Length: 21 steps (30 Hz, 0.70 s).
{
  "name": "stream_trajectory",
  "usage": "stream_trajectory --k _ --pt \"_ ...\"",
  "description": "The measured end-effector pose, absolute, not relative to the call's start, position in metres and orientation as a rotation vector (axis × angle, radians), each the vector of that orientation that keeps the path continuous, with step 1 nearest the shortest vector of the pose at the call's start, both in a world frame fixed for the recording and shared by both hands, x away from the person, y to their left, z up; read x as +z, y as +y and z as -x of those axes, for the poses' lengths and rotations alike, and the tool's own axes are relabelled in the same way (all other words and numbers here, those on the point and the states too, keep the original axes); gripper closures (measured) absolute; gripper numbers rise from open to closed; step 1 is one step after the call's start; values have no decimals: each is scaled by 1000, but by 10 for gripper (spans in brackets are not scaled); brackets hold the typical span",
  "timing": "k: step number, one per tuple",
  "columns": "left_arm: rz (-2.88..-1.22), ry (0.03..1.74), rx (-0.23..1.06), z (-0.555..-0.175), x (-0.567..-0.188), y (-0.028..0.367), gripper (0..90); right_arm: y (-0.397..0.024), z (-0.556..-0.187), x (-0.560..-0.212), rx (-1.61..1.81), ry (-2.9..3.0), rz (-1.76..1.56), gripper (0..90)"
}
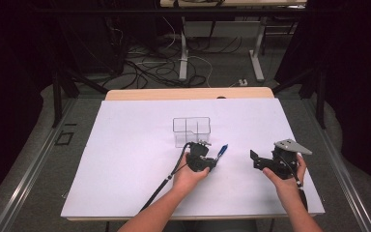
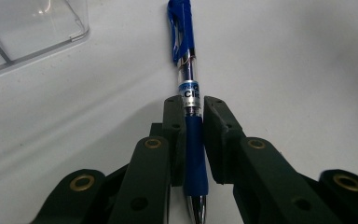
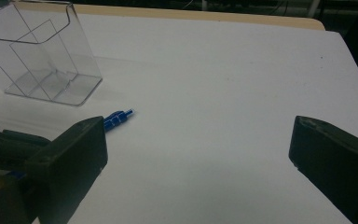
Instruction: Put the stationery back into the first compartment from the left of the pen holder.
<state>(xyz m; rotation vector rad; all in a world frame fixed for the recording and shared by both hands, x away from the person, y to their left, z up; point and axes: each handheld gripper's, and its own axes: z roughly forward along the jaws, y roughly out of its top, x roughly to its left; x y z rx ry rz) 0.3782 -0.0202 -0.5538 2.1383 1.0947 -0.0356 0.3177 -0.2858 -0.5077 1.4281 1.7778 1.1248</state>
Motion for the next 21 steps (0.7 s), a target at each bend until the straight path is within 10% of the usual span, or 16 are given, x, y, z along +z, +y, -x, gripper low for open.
stream_trajectory --k 21 --pt "-2125 1069 -52 -377 -543 -14 796 -286 -317 -507 1118 1792 -1435 39"
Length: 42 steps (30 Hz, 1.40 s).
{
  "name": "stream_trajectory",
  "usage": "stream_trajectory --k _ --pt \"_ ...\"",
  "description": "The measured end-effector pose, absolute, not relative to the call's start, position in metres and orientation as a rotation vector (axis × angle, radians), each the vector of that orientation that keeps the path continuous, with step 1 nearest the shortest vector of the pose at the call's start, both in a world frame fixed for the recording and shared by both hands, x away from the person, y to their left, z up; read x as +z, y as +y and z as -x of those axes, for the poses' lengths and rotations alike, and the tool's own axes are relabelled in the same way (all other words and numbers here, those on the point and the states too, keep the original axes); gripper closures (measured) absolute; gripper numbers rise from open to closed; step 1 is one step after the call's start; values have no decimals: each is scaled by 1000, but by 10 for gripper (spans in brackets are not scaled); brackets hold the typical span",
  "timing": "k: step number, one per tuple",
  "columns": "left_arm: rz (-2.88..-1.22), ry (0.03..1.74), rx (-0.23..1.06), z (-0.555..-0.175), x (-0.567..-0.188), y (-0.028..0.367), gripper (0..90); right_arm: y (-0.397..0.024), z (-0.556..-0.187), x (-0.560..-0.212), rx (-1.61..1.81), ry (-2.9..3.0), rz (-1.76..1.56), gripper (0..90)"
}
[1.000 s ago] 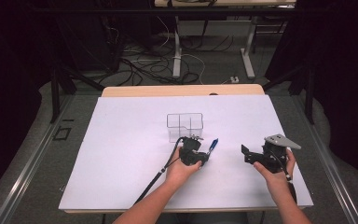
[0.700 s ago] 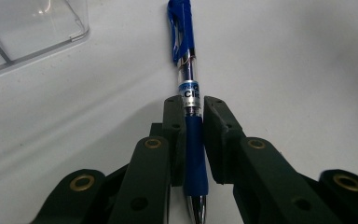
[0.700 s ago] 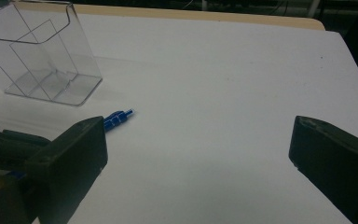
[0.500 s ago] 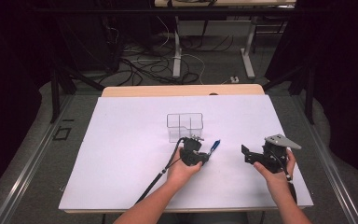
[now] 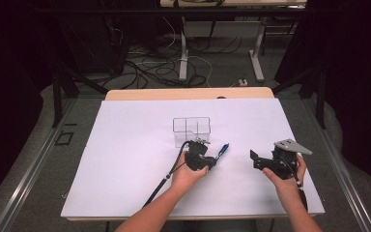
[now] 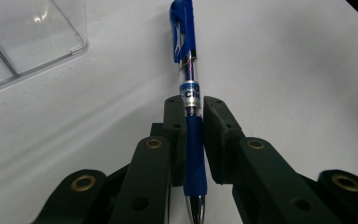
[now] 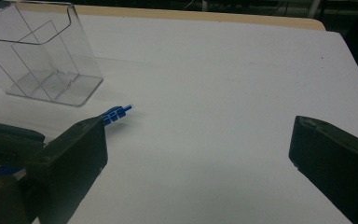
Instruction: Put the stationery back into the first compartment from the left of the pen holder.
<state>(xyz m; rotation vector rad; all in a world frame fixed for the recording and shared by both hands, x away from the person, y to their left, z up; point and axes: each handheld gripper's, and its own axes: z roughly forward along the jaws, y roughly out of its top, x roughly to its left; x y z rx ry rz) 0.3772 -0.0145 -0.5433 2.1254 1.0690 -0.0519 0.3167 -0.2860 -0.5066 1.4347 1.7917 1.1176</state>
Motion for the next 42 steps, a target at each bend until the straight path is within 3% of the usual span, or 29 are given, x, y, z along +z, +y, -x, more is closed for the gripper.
stream_trajectory --k 42 --pt "-2037 1019 -57 -359 -488 53 796 -253 -310 -494 1102 1892 -1227 0"
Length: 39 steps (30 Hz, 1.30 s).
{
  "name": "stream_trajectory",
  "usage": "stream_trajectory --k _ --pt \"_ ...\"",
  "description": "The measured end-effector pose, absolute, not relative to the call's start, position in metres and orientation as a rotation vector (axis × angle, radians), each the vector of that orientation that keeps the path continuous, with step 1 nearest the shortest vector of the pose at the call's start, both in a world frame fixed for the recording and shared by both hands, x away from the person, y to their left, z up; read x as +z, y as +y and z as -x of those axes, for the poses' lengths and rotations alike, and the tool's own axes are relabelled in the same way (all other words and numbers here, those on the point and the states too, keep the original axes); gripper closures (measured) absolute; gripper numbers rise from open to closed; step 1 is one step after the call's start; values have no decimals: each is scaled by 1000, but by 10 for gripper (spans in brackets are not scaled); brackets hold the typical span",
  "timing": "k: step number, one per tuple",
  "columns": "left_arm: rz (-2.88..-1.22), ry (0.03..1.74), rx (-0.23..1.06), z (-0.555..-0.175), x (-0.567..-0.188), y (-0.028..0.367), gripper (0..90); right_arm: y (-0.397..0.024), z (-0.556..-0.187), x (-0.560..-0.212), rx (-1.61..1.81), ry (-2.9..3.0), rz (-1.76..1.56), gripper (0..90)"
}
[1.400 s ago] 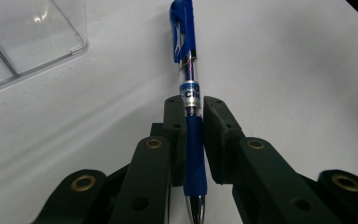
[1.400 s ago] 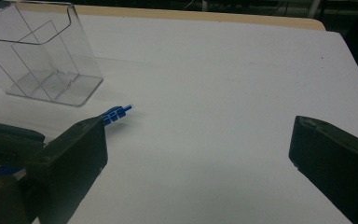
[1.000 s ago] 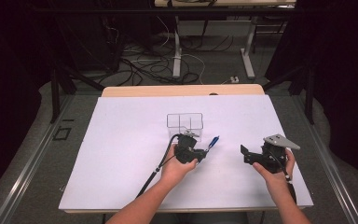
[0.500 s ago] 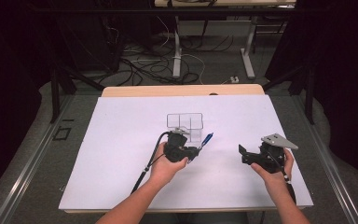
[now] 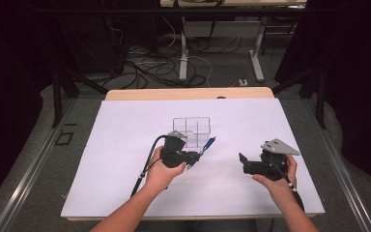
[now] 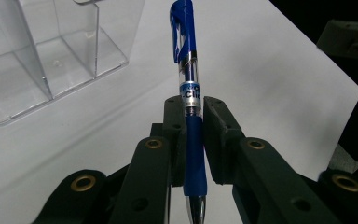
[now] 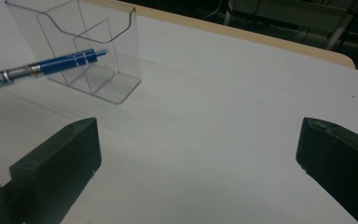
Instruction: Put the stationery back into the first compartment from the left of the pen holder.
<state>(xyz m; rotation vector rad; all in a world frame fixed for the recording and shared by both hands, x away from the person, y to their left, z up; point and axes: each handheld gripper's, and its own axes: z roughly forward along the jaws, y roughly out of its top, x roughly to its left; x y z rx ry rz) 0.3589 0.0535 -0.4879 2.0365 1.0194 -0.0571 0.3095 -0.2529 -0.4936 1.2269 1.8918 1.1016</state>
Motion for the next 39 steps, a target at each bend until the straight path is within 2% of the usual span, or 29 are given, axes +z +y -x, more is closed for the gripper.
stream_trajectory --k 8,12,19,33,39 --pt "-2038 1019 -72 -355 -484 65 796 -242 -309 -495 1040 1958 -1130 3" --pt "-2038 1013 -84 -354 -481 70 796 -235 -307 -492 1013 1982 -1056 37" --pt "-2046 1015 -89 -355 -479 75 796 -220 -301 -482 894 2010 -819 153" --pt "-2065 1010 -101 -355 -479 75 796 -188 -304 -470 674 2137 -299 328" --pt "-2061 1018 -110 -355 -477 77 796 -176 -309 -472 600 2180 -133 365"
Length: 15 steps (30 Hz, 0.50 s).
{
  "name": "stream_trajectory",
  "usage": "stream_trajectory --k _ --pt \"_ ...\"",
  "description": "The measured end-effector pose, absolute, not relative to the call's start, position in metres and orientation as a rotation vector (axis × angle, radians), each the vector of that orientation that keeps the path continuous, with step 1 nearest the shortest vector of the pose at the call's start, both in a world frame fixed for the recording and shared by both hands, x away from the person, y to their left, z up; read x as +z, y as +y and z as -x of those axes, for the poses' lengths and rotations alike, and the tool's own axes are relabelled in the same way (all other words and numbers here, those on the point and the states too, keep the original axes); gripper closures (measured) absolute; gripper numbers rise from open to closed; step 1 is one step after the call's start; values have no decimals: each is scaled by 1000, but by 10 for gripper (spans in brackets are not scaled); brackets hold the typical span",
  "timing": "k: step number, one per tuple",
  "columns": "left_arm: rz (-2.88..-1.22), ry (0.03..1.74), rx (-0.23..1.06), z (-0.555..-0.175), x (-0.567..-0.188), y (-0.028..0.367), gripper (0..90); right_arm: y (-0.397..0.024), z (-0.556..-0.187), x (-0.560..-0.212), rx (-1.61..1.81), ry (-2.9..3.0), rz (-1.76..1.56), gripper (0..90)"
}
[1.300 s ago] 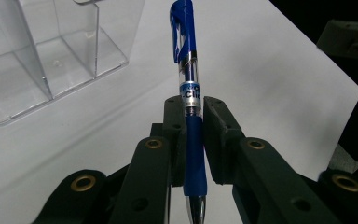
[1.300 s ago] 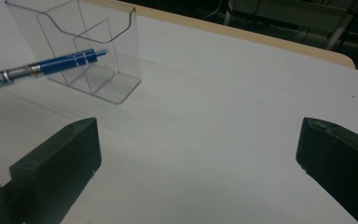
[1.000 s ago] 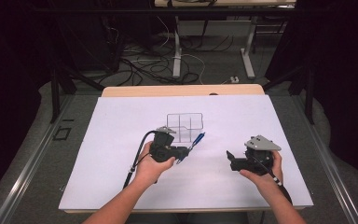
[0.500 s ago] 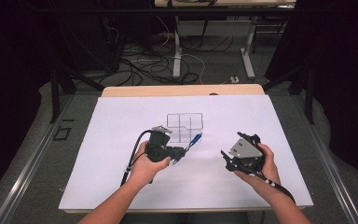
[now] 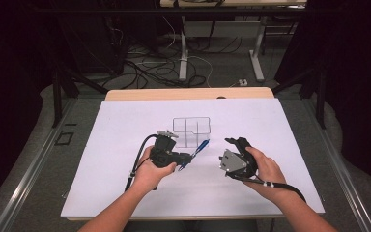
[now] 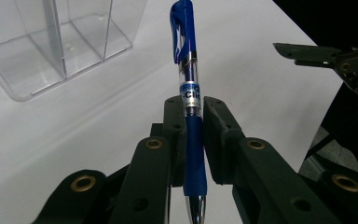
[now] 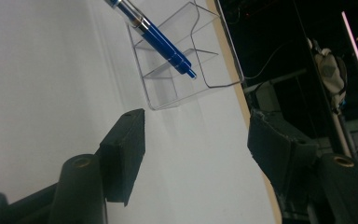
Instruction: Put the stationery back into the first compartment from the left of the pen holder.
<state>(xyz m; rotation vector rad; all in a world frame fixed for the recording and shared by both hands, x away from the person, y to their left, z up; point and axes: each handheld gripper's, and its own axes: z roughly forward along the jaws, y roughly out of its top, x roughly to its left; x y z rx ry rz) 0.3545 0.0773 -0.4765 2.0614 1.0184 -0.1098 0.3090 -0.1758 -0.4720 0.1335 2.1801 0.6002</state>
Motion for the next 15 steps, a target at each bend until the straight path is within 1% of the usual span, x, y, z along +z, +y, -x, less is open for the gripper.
stream_trajectory --k 10,15 --pt "-2069 1023 -113 -355 -470 84 796 -156 -313 -471 515 2132 134 372" --pt "-2070 1020 -112 -356 -469 84 795 -149 -316 -469 472 2115 225 450"
